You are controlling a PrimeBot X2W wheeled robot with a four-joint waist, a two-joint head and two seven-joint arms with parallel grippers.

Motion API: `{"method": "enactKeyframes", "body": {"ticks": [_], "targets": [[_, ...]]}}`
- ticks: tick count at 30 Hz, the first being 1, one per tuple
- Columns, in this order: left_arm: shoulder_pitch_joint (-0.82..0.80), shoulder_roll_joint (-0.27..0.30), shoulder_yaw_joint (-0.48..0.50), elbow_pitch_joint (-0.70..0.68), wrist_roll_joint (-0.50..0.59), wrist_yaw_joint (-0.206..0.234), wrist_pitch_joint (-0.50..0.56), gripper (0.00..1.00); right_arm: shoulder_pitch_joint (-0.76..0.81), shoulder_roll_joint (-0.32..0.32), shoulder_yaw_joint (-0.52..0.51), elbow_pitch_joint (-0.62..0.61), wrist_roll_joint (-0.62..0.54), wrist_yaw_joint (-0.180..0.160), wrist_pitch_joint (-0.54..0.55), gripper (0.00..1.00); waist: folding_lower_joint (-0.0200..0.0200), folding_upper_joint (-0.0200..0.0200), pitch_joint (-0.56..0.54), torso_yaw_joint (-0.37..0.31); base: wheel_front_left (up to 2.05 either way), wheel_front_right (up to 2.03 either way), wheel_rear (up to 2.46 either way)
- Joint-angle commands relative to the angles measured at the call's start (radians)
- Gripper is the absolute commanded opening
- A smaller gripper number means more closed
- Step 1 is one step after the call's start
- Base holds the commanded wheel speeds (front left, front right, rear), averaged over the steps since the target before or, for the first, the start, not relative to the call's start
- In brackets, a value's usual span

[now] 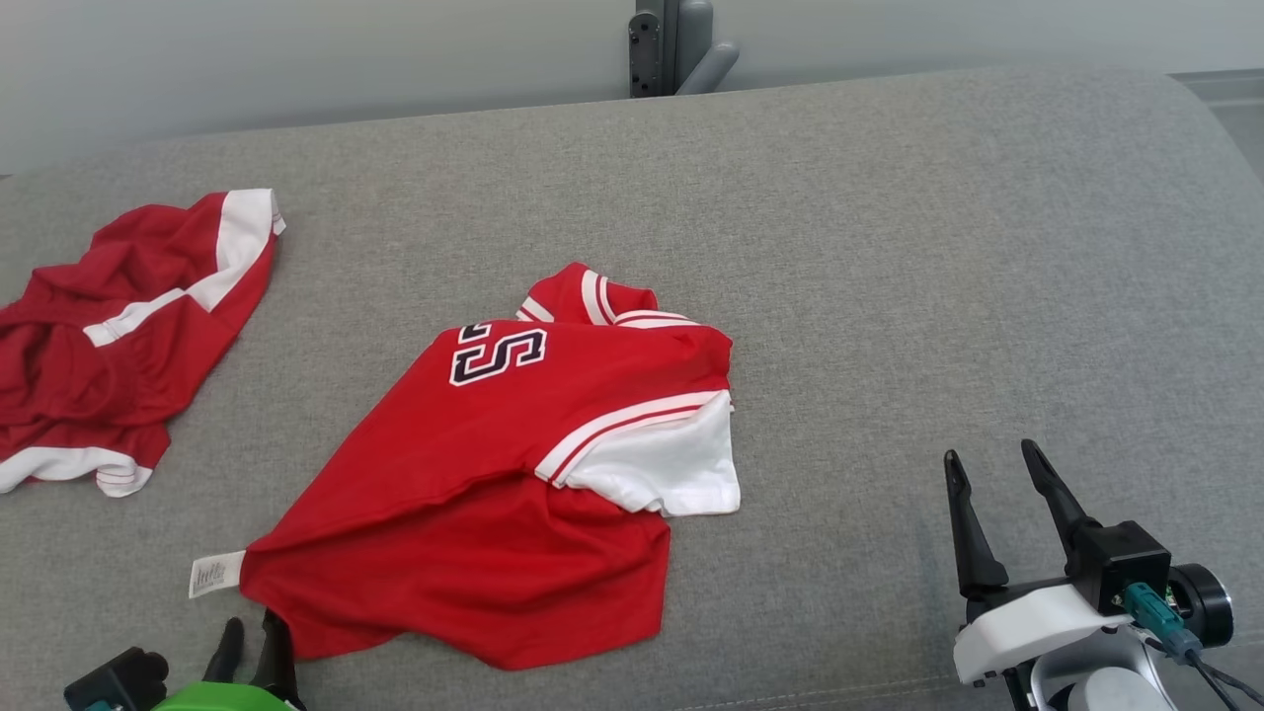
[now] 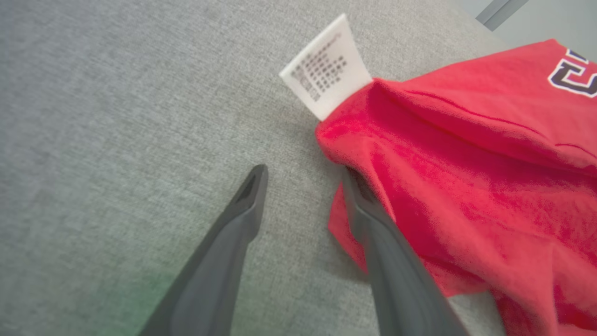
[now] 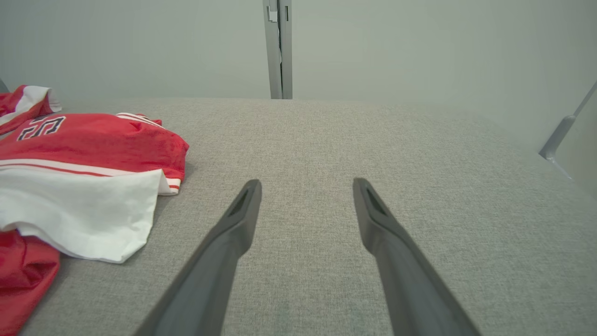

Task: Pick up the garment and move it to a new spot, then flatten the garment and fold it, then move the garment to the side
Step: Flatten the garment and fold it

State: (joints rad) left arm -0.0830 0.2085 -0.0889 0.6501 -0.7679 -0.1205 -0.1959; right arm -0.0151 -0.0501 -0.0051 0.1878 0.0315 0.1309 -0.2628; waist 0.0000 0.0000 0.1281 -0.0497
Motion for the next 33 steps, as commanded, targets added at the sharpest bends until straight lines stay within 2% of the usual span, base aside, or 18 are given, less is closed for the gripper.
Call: {"method": "enactKeyframes", "body": {"ticks": [1, 7, 17, 25, 33], "targets": [[-0.013, -0.012, -0.021, 0.005, -0.020, -0.007, 0.015, 0.00, -0.003, -0.001, 0.000, 0.002, 0.002, 0.000, -0.003, 1.00, 0.0000, 0.0000, 0.000, -0.009, 0.00, 0.00, 0.00], [-0.023, -0.017, -0.099, -0.030, -0.053, -0.012, 0.045, 0.00, -0.003, -0.001, -0.001, 0.007, 0.011, 0.000, -0.003, 1.00, 0.0000, 0.0000, 0.000, -0.030, 0.00, 0.00, 0.00], [-0.034, 0.016, -0.167, -0.072, -0.056, -0.010, -0.004, 0.00, 0.011, -0.001, -0.004, 0.010, 0.020, 0.000, -0.003, 1.00, 0.0000, 0.0000, -0.009, -0.059, 0.00, 0.00, 0.00], [0.005, 0.075, -0.122, -0.097, -0.033, 0.090, -0.009, 0.00, 0.027, -0.001, -0.012, 0.008, 0.022, 0.000, -0.003, 1.00, 0.0000, 0.0000, -0.019, -0.055, 0.00, 0.00, 0.00], [0.065, 0.178, -0.074, -0.218, -0.003, 0.200, 0.018, 0.00, 0.030, -0.001, -0.012, 0.012, 0.023, 0.000, -0.003, 1.00, 0.0000, 0.0000, -0.025, -0.023, 0.00, 0.00, 0.00]]}}
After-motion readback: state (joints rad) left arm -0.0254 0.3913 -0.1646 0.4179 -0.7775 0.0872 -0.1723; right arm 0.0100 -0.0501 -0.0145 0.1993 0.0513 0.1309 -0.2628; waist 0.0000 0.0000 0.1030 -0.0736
